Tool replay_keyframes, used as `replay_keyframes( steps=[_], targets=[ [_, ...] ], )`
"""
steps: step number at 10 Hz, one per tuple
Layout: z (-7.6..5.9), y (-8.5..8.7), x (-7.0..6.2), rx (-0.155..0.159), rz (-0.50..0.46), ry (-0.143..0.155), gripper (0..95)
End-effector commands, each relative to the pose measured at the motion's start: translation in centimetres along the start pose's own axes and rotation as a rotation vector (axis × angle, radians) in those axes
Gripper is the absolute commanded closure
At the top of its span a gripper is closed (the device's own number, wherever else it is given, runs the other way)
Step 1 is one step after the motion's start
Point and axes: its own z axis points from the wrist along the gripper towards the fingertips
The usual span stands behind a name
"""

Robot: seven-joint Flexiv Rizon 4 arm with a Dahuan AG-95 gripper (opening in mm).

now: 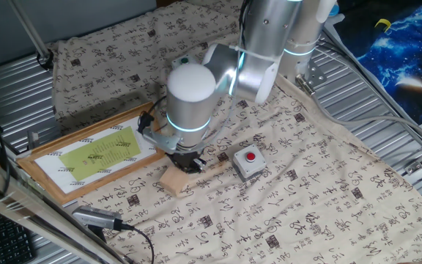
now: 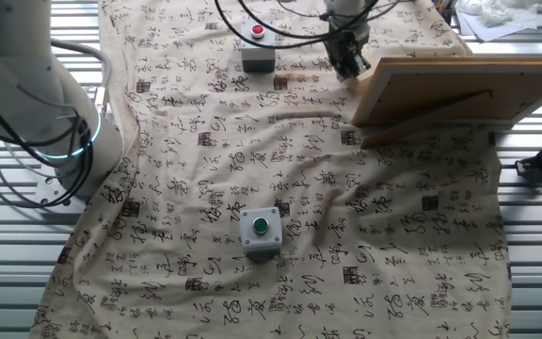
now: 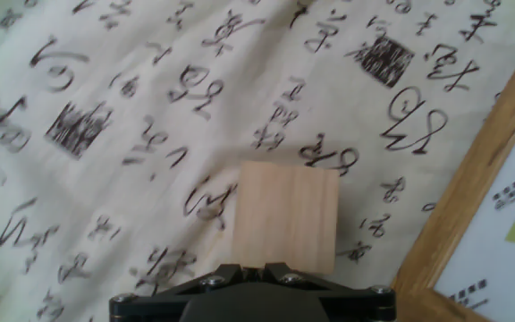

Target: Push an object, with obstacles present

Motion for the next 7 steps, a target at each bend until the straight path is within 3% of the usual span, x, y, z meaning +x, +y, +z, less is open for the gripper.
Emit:
replay_keyframes(
  steps=[1,7],
  targets=[
    [-0.06,0.0,-0.12,0.004,0.017,0.015,95.0],
    [0.0,0.06,-0.13,0.013,0.033,0.018,95.0]
  ],
)
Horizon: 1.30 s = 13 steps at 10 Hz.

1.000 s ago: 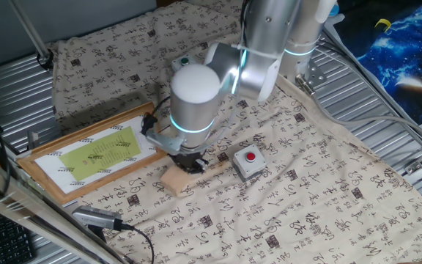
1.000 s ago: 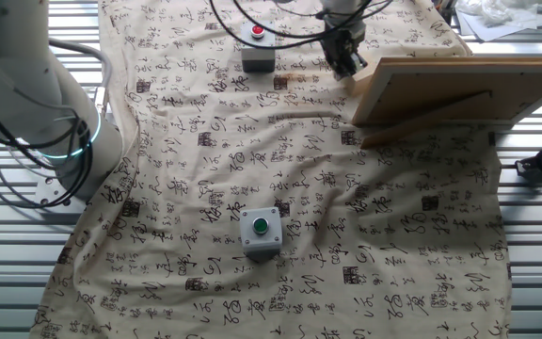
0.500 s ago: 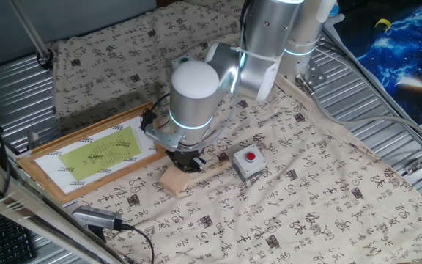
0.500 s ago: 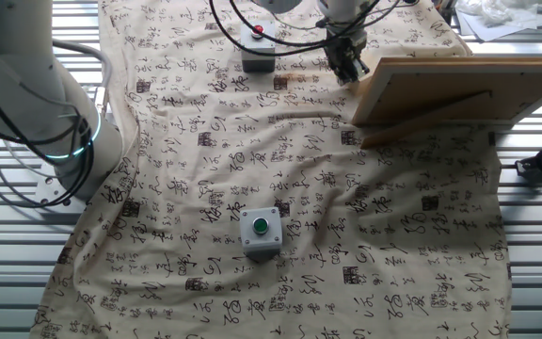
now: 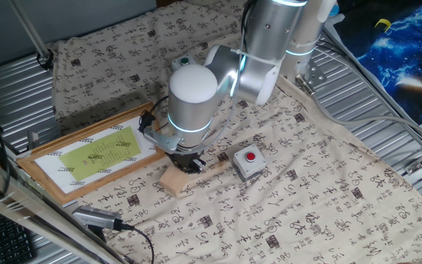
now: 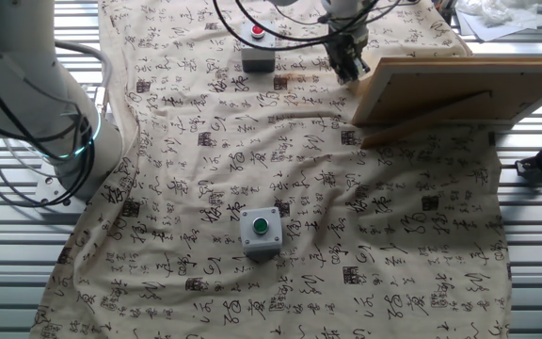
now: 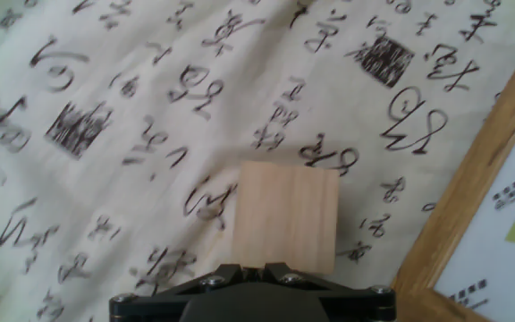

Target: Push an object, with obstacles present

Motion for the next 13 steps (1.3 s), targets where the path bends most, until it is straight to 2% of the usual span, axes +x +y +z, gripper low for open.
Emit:
replay_keyframes(
  steps=[1,3,5,6,8,11,13],
  targets=[
    [-0.05,0.0,0.04,0.009,0.005,0.011,95.0],
    [-0.05,0.0,0.04,0.015,0.028,0.014,95.0],
    [-0.05,0.0,0.04,-0.016,0.103,0.016,95.0],
    [-0.05,0.0,0.04,-0.022,0.128,0.025,95.0],
    [-0.05,0.0,0.04,-0.042,0.239,0.053,95.0],
    [-0.05,0.0,0.04,-0.047,0.258,0.053,95.0],
    [-0.28,-0.14,-0.69,-0.057,0.274,0.047,95.0]
  ],
)
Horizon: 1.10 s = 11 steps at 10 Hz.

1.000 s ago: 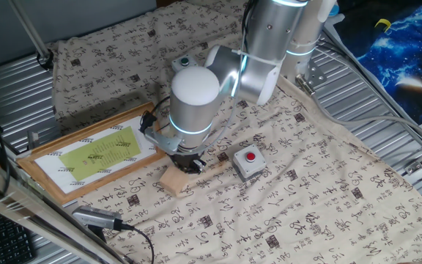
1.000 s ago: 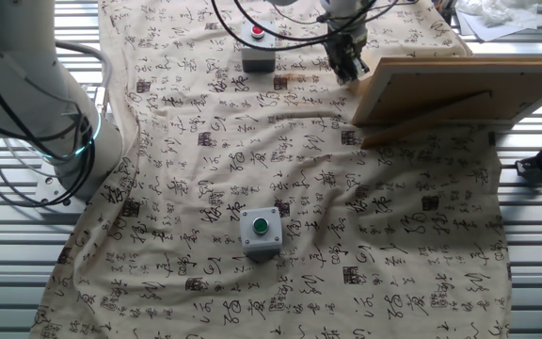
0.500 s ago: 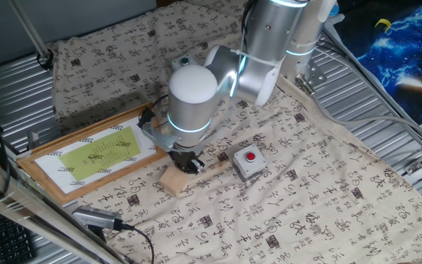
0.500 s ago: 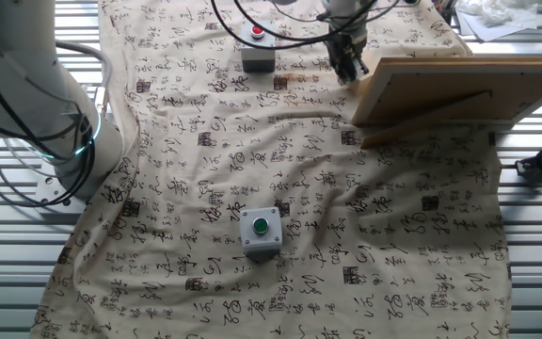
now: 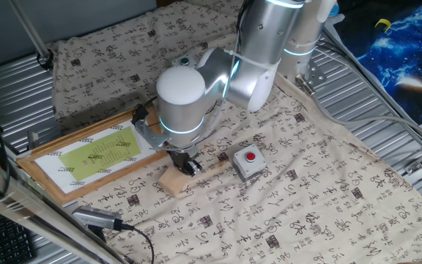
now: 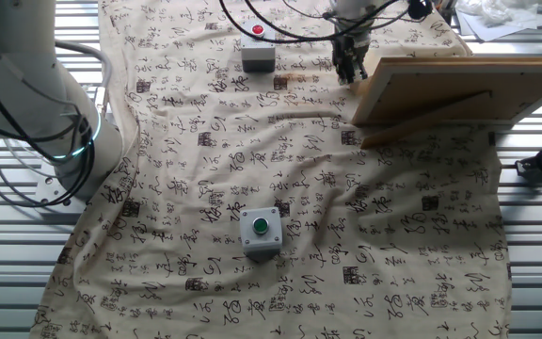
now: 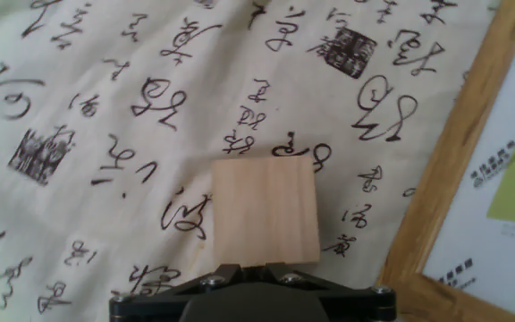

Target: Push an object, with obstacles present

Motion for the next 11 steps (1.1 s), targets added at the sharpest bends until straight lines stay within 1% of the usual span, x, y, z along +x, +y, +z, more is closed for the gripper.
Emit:
replay_keyframes(
  steps=[1,6,7,9,10,11],
  targets=[
    [-0.3,0.1,-0.5,-0.014,0.006,0.002,95.0],
    [-1.2,0.6,-3.0,-0.021,0.027,0.003,95.0],
    [-1.2,0.7,-3.7,-0.021,0.028,0.001,95.0],
    [-0.9,0.7,-4.7,-0.021,0.03,-0.004,95.0],
    [-0.8,0.7,-4.9,-0.022,0.032,-0.005,95.0],
    [-0.6,0.7,-5.7,-0.022,0.035,-0.006,95.0]
  ],
)
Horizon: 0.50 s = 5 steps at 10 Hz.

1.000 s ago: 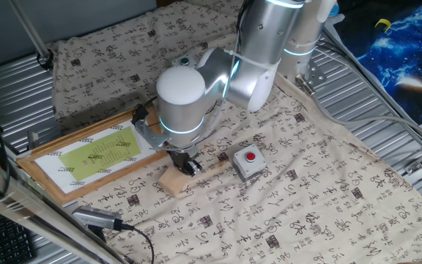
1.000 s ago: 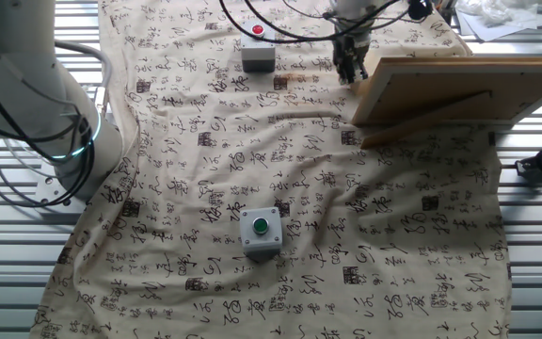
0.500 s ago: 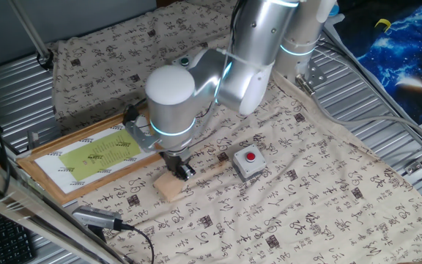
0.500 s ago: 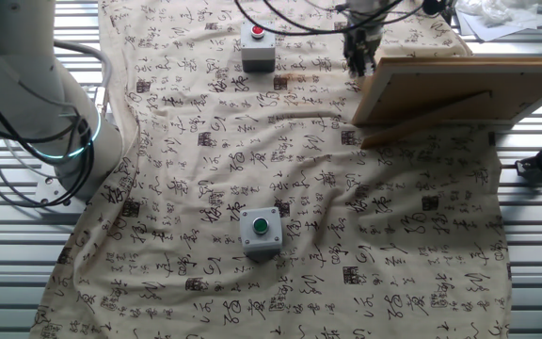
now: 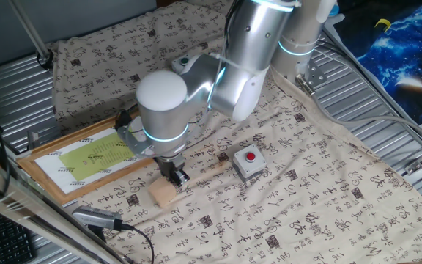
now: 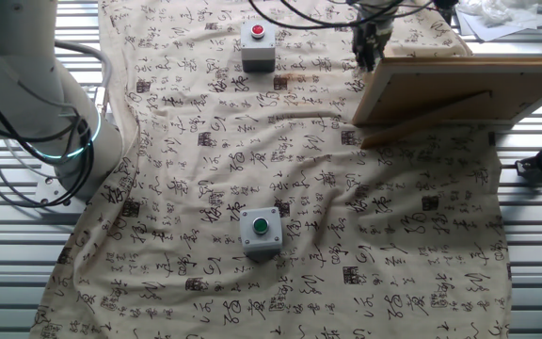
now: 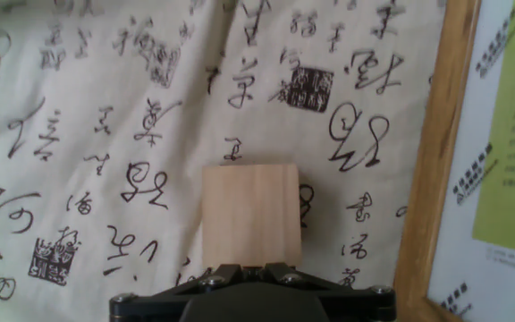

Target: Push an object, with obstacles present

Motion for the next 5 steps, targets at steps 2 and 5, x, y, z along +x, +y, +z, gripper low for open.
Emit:
replay_keyframes(
  steps=[2,5],
  targets=[
    [0.3,0.2,-1.8,0.001,0.011,0.001,95.0],
    [0.9,0.6,-3.7,0.003,0.021,0.002,95.0]
  ],
)
